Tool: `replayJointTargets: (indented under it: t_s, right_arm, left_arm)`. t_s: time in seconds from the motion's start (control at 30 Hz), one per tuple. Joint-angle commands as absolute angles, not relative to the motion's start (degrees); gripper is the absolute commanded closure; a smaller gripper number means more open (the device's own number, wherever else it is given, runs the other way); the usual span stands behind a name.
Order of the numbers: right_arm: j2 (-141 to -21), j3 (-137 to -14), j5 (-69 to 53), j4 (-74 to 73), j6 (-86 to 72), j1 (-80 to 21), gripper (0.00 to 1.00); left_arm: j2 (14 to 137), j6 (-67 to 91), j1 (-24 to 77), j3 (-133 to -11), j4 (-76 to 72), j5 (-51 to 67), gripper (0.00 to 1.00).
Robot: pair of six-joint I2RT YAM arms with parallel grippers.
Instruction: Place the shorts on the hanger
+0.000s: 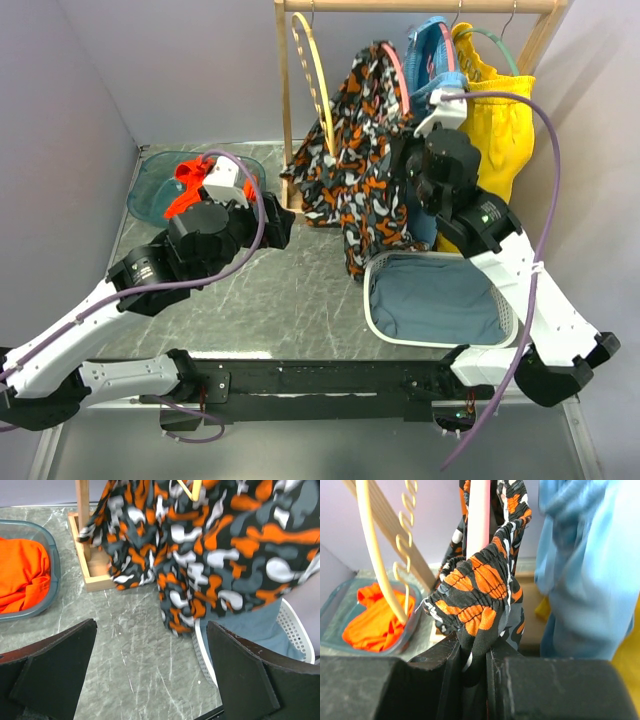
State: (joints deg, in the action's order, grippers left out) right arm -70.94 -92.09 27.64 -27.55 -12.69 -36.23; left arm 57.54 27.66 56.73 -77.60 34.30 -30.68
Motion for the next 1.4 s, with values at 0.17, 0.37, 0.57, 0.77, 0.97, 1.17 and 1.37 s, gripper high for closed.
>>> replayJointTargets:
  t_s: [0.17,0.37,0.57,0.77,0.97,1.17,1.37]
  right_arm:
    - [-79.1,-108.9,22.7,-22.5,-5.3,-30.6,1.0]
    - [-85.6,-117.4,20.6,-25.0,-4.1,-29.0,1.0]
    - [-89.0,-120.8,19.7,-25.7,-4.7,-26.7,1.0]
    - [-92.3,-123.1,18.7,-27.7,-5.9,-24.3,1.0]
    - [-94.1,-123.6,16.3,-28.8,-7.2,-22.9,1.0]
    - [-92.9,-120.5,14.5,-28.1,-8.1,-22.9,1.0]
    - [-92.0,-120.9,13.8,-31.6,-10.9,-23.0,0.55]
  left_arm:
    - [58.4,26.3,56.8,-81.0,35.7,-29.7,0.03]
    - [58.1,25.8,56.8,-81.3,35.2,-29.4,0.04]
    - [58.3,25.8,56.8,-81.7,35.6,-29.4,0.04]
    - [59.1,26.5,56.8,-81.9,36.1,-29.3,0.04]
    - [59.9,27.4,56.8,-81.0,36.2,-27.9,0.03]
    - [60.1,28.7,56.8,-79.5,36.7,-27.3,0.04]
    - [61.8,31.0,56.8,-78.3,38.6,-27.9,0.04]
